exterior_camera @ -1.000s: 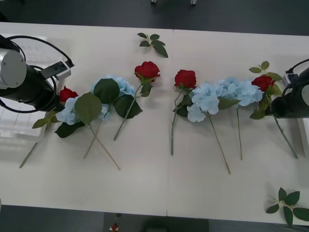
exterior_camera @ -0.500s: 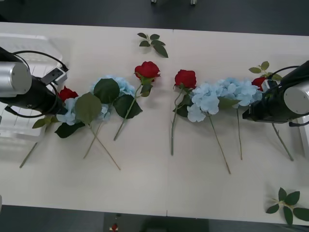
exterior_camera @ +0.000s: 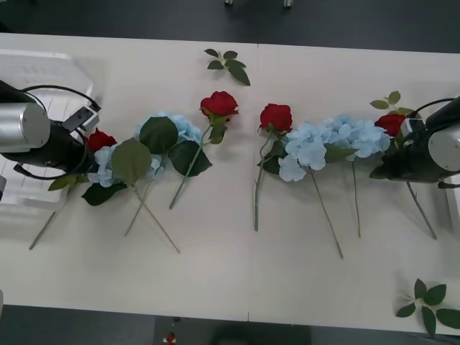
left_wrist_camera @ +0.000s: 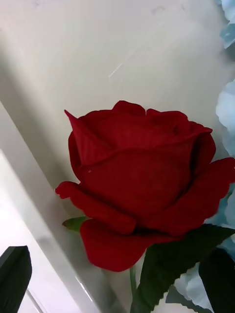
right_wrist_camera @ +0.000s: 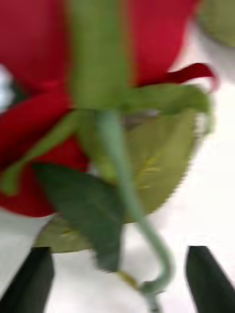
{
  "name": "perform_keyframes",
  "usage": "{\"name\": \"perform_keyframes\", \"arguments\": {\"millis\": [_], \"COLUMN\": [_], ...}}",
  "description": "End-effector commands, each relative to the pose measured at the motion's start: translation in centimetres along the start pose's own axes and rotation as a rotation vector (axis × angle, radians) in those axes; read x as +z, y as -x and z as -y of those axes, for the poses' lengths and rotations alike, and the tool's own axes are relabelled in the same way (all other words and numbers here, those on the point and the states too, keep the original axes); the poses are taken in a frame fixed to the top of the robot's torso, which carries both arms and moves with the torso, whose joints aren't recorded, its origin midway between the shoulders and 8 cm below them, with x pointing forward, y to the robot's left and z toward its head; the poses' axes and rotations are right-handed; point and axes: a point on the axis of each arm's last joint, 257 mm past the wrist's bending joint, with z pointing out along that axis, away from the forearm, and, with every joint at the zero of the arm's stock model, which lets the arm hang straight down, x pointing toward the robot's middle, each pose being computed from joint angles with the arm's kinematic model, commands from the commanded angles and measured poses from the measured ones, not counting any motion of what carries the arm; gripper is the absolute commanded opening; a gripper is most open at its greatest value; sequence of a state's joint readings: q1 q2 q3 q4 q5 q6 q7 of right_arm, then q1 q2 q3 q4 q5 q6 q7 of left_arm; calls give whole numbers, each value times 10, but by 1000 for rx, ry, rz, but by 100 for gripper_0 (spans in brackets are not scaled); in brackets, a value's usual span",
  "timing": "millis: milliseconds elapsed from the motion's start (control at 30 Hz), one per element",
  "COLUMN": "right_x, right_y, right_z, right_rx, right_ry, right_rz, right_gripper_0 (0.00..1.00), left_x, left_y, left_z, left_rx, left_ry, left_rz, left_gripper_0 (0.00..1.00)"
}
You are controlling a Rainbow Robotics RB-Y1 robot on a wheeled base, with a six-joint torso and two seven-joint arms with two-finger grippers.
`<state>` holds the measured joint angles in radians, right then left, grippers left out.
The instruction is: Put the red flowers into the right box and the blue flowers into the left box
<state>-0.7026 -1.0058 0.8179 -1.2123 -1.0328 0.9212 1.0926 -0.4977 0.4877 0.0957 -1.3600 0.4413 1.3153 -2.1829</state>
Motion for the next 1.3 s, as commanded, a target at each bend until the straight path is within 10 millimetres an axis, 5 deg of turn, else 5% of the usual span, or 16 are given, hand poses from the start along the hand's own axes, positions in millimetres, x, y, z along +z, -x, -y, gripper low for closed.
{"name": "perform_keyframes", "arguments": {"millis": [33, 400, 567, 667, 900, 1033, 1233, 1300], "right_x": [2, -6, -18, -43, -130, -168, -167, -166], "right_y": [2, 8, 10, 27, 86, 114, 114, 114], "right_z": [-2, -4, 1, 5, 39, 82, 152, 158], "right_rx": [3, -19, -10, -10, 18, -46, -78, -81], "right_ry": [-15, -7, -3, 2, -32, -104, -209, -218], "right_rz": [10, 20, 1, 4, 50, 106, 87, 87], "right_gripper_0": [0, 0, 0, 0, 0, 0, 0, 0], "left_x": [-10, -2, 4, 10, 23, 23, 37, 39], "left_y": [22, 36, 39, 38, 37, 39, 34, 34], "left_z": [-17, 4, 11, 10, 8, 7, -2, -4], "left_rx": [12, 39, 36, 23, 23, 20, -5, -8], "left_ry": [51, 35, 25, 26, 46, 50, 78, 83], "left_rz": [34, 53, 62, 70, 91, 100, 124, 132], "left_gripper_0": [100, 100, 100, 100, 100, 100, 100, 100]}}
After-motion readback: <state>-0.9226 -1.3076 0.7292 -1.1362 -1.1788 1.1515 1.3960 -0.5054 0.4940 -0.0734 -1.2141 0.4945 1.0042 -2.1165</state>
